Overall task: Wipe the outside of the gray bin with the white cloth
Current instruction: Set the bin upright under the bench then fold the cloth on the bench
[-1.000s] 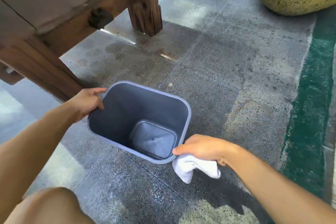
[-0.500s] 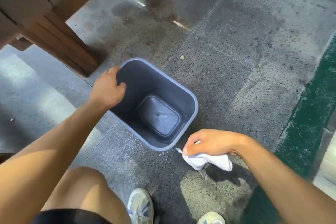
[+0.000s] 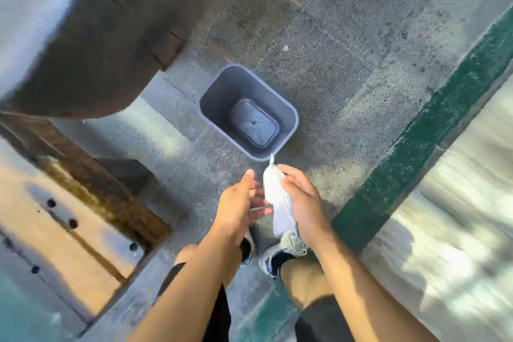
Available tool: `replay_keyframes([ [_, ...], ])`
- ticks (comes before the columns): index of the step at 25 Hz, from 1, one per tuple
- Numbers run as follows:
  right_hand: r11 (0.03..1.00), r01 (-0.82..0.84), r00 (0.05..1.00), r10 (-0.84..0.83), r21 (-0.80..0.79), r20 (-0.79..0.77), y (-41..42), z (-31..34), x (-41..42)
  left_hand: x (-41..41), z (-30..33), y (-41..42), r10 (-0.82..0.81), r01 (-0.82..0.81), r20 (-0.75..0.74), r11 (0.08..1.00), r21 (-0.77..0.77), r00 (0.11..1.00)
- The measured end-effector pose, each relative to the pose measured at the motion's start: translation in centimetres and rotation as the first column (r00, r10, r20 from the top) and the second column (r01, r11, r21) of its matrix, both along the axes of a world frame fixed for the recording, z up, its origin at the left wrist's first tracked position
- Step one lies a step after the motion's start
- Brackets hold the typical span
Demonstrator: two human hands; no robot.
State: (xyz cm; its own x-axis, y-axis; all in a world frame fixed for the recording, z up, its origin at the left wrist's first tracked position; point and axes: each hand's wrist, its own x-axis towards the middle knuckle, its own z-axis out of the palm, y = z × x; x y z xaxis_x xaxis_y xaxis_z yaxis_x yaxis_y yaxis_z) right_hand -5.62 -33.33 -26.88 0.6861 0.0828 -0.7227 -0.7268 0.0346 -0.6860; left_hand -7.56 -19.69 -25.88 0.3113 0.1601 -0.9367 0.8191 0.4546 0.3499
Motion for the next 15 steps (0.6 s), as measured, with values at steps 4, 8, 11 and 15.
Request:
replay_keyframes([
  [4,0.995,-0.082,0.995,0.079,0.052,0.056,2.5,10.7,-0.6,-1.4,9.8,1.0,0.026,-0.026,0.119,1.000,0.000,0.993],
  [8,0.936,-0.296,0.930,0.328,-0.190,0.165,4.8,19.6,-0.9,-1.0,17.6,3.8,-0.049,0.031,0.241,0.997,0.075,0.969],
  [11,0.899,-0.264,0.907,0.354,-0.349,0.228,6.0,25.0,-0.6,-0.9,22.7,6.4,-0.025,0.038,0.312,0.999,-0.037,0.950],
  [15,0.872,-0.282,0.905,0.380,-0.399,0.190,7.6,29.4,0.2,-0.3,27.3,8.9,0.006,0.047,0.363,0.990,-0.137,0.932],
])
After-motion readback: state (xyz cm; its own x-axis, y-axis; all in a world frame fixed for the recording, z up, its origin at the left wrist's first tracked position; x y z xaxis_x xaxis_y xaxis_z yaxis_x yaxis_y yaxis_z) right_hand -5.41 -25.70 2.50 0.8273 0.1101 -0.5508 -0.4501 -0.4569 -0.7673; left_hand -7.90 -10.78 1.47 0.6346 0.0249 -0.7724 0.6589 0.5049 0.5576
